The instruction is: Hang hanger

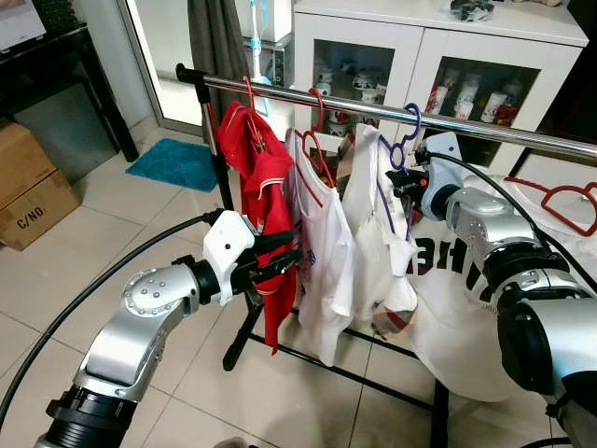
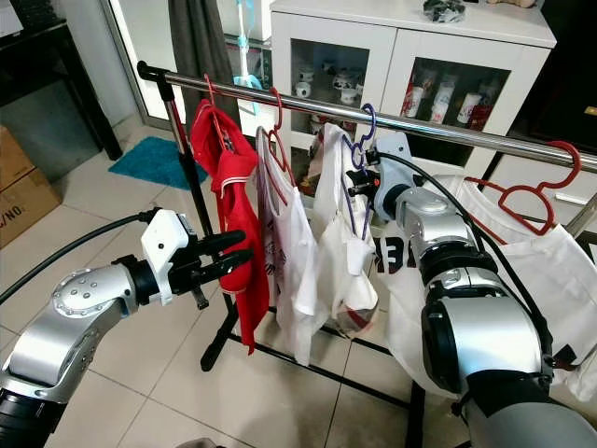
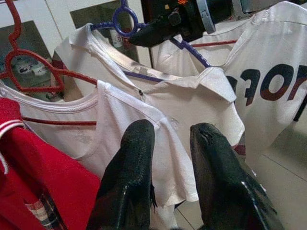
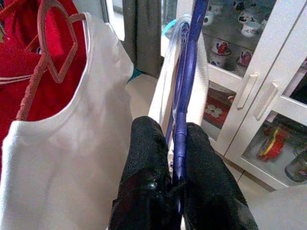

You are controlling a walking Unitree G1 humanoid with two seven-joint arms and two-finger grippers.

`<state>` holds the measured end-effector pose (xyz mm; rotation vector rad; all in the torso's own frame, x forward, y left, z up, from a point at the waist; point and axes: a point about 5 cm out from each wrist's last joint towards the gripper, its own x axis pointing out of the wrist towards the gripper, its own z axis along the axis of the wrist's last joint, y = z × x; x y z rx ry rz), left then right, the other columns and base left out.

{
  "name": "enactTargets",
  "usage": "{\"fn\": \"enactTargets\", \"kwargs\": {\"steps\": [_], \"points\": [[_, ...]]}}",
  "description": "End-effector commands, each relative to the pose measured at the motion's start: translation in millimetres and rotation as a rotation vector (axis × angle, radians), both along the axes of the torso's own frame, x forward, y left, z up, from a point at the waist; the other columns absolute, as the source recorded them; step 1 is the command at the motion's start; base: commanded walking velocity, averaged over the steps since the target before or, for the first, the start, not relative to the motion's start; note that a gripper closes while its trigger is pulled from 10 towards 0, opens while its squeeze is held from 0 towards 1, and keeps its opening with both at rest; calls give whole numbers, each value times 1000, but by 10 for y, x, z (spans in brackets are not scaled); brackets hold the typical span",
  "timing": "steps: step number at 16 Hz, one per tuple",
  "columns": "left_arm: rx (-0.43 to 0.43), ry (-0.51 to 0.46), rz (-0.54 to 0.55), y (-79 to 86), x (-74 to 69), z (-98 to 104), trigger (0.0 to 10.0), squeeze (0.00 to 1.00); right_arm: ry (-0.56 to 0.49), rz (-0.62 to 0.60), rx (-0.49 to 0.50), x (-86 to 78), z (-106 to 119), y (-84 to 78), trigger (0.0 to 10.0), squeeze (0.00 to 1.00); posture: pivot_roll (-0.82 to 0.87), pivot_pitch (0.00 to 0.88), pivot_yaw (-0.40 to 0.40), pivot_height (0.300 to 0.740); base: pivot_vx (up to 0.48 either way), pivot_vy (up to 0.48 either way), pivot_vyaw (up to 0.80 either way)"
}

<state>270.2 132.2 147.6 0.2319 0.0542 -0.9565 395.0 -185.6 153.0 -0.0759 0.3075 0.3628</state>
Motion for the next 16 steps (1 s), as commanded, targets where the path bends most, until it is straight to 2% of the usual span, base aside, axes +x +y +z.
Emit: {"fn": "enactTargets", "kwargs": {"steps": [1, 4, 5, 7, 8, 12, 16], "points": [[2, -39, 20, -24, 31, 67, 10000, 0, -85, -18, 36, 56, 186, -8, 0, 0, -21, 0, 24, 740, 0, 0, 0], [1, -51, 97, -17, 79, 52, 10000, 0, -159, -74, 90, 51, 262, -95, 0, 0, -21, 0, 17, 740, 0, 0, 0], [3, -72, 157, -24, 108, 40, 10000, 0, -220, -107, 117, 11, 289, -169, 0, 0, -21, 0, 16, 740, 0, 0, 0], [-25, -79, 225, -28, 127, 22, 10000, 0, -263, -76, 122, -122, 264, -196, 0, 0, -32, 0, 26, 740, 0, 0, 0], [-60, -73, 264, -17, 141, 14, 10000, 0, -256, -57, 116, -230, 202, -190, 0, 0, -38, 0, 29, 740, 0, 0, 0], [-69, -55, 314, 1, 101, -77, 10000, 0, -276, -76, 116, -565, 49, -73, 0, 0, -49, 0, 33, 740, 0, 0, 0], [-65, -46, 340, 2, 70, -122, 10000, 0, -282, -118, 159, -804, -8, 79, 0, 0, -48, 0, 18, 740, 0, 0, 0]]}}
